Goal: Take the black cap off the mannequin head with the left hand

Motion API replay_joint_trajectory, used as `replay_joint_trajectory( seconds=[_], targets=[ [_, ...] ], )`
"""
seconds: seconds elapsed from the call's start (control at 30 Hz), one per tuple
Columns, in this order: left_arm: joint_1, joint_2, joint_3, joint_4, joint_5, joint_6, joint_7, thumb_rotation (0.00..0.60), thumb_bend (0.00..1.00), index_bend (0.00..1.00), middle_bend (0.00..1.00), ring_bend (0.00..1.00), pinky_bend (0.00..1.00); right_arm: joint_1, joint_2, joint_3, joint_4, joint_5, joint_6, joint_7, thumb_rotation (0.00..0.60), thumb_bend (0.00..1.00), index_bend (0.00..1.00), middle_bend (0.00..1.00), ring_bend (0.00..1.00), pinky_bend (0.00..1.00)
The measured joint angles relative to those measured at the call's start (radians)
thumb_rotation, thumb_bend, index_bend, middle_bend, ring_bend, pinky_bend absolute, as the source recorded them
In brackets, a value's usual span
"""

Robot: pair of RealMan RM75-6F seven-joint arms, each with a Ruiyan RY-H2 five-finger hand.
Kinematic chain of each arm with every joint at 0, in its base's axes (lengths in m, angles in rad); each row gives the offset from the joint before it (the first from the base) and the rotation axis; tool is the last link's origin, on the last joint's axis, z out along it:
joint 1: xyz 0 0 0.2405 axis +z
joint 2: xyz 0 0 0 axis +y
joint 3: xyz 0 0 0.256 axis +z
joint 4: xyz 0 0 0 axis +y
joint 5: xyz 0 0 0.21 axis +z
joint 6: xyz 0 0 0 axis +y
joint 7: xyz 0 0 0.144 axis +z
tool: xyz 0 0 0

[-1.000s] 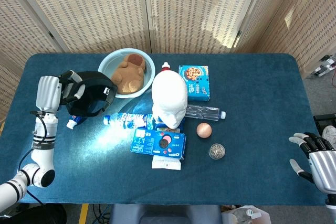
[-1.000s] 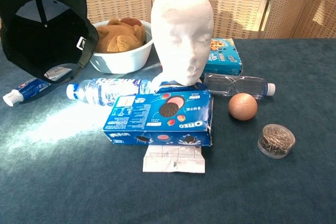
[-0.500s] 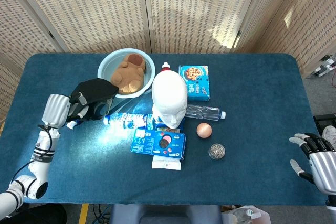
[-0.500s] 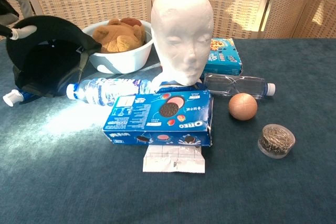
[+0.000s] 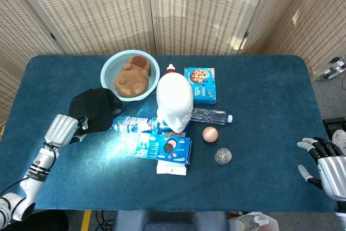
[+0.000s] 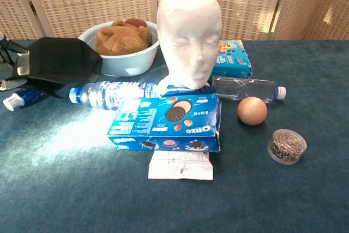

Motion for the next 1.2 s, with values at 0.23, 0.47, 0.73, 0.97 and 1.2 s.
replay_joint_trajectory(
  seconds=[0.23, 0.47, 0.73, 0.97, 1.2],
  targets=[
    [-0.001, 0.044, 0.029, -0.108, -0.009, -0.083, 0.138, 0.6, 0.28, 0.48, 0.98, 1.0, 1.0, -0.002, -0.002, -0.002, 0.002, 0.002, 0.0, 0.001, 0.6, 0.29, 0.33, 0.28, 0.19, 0.29],
    [-0.004, 0.094, 0.031, -0.25, -0.099, -0.188, 0.302, 0.6, 0.14, 0.23, 0.88, 0.99, 1.0, -0.005, -0.003, -0.002, 0.007, 0.002, 0.005, 0.005, 0.6, 0.29, 0.33, 0.28, 0.19, 0.29],
    [0.0, 0.15, 0.021, -0.4, -0.256, -0.25, 0.533, 0.6, 0.05, 0.01, 0.8, 0.93, 1.0, -0.008, -0.006, -0.003, 0.017, 0.003, 0.008, 0.016, 0.6, 0.29, 0.33, 0.28, 0.19, 0.29],
    [0.015, 0.175, 0.013, -0.494, -0.36, -0.221, 0.691, 0.6, 0.0, 0.0, 0.69, 0.81, 1.0, -0.008, -0.009, -0.004, 0.027, 0.001, 0.008, 0.027, 0.6, 0.29, 0.33, 0.28, 0.19, 0.29],
    [0.03, 0.184, 0.008, -0.569, -0.459, -0.169, 0.818, 0.6, 0.0, 0.0, 0.42, 0.54, 0.93, -0.012, -0.009, -0.004, 0.037, -0.001, 0.016, 0.04, 0.6, 0.29, 0.33, 0.28, 0.19, 0.29]
  ],
)
